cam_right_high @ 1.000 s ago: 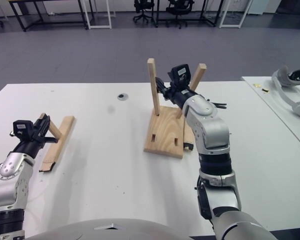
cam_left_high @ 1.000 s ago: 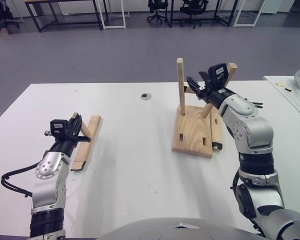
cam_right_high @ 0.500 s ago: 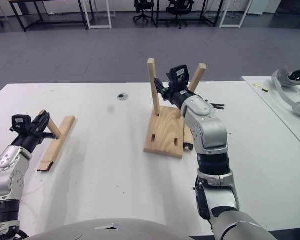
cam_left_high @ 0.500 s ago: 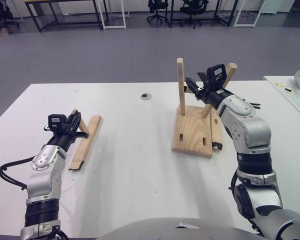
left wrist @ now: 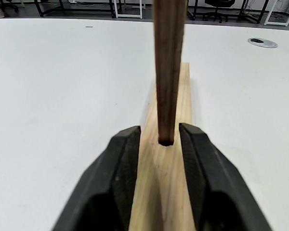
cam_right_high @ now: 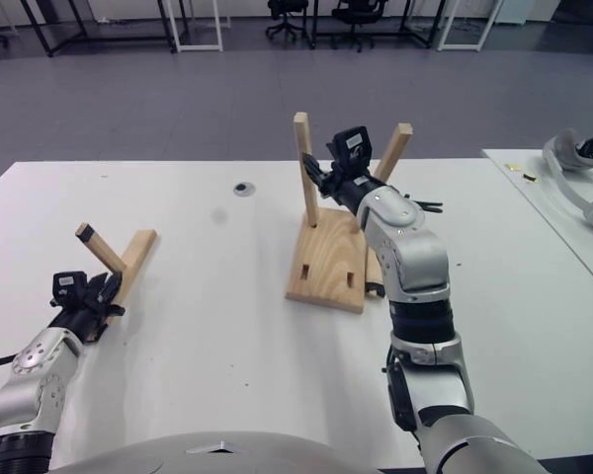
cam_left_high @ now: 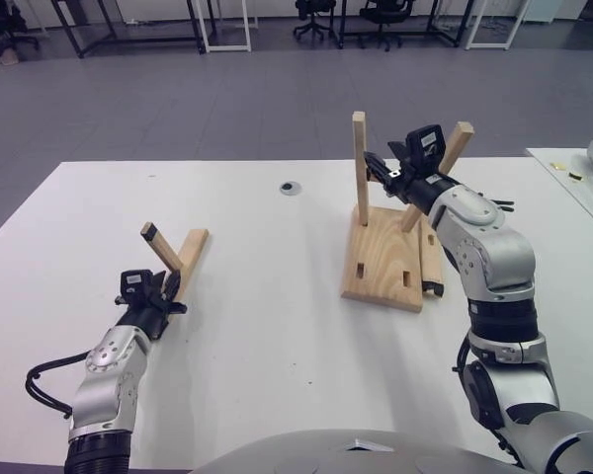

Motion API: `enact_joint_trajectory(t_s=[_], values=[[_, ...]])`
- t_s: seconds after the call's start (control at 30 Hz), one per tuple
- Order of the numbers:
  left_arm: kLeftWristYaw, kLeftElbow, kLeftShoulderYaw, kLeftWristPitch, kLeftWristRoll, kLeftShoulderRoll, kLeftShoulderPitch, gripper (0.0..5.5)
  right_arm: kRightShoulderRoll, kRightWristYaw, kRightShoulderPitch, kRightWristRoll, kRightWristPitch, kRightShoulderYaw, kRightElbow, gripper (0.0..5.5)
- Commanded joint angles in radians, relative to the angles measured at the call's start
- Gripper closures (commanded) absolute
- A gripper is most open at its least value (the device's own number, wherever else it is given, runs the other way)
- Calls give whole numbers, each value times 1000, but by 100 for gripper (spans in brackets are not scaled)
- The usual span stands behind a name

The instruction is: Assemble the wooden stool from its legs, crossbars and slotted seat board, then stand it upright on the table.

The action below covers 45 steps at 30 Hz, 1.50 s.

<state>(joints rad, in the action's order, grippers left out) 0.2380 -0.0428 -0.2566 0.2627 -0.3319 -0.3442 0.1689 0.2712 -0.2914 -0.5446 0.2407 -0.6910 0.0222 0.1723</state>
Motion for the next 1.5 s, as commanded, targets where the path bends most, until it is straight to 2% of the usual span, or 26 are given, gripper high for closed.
enact_joint_trajectory(t_s=[0.03, 0.23, 0.53, 0.6, 0.63, 0.7, 0.8, 1.03, 1.33, 1.5], values=[[-6, 20, 23, 38, 66, -26, 11, 341, -3, 11, 3, 0, -15, 2, 24, 293], [97, 74, 101, 171, 137, -172, -61, 242, -15, 30, 23, 2, -18, 8, 39, 293], [261, 154, 71, 85, 70, -200, -177, 88, -28, 43, 37, 2, -13, 4, 45, 293], [279, 190, 85, 147, 68, -210, -178, 53, -30, 44, 39, 3, -14, 1, 48, 293], [302, 212, 100, 228, 56, -224, -178, 53, -32, 44, 39, 2, -14, 0, 48, 293], [335, 275, 130, 353, 60, -255, -194, 81, -34, 47, 36, 1, -14, 2, 44, 293], [435, 379, 213, 417, 96, -315, -231, 129, -42, 55, 33, -3, -12, 2, 43, 293], [527, 422, 319, 408, 118, -348, -189, 225, -52, 72, 47, 0, -20, 10, 56, 293], [429, 462, 316, 289, 157, -339, -197, 335, -49, 71, 41, 0, -24, 12, 55, 293], [360, 453, 255, 192, 113, -280, -277, 346, -44, 69, 28, 3, -36, 18, 40, 293]])
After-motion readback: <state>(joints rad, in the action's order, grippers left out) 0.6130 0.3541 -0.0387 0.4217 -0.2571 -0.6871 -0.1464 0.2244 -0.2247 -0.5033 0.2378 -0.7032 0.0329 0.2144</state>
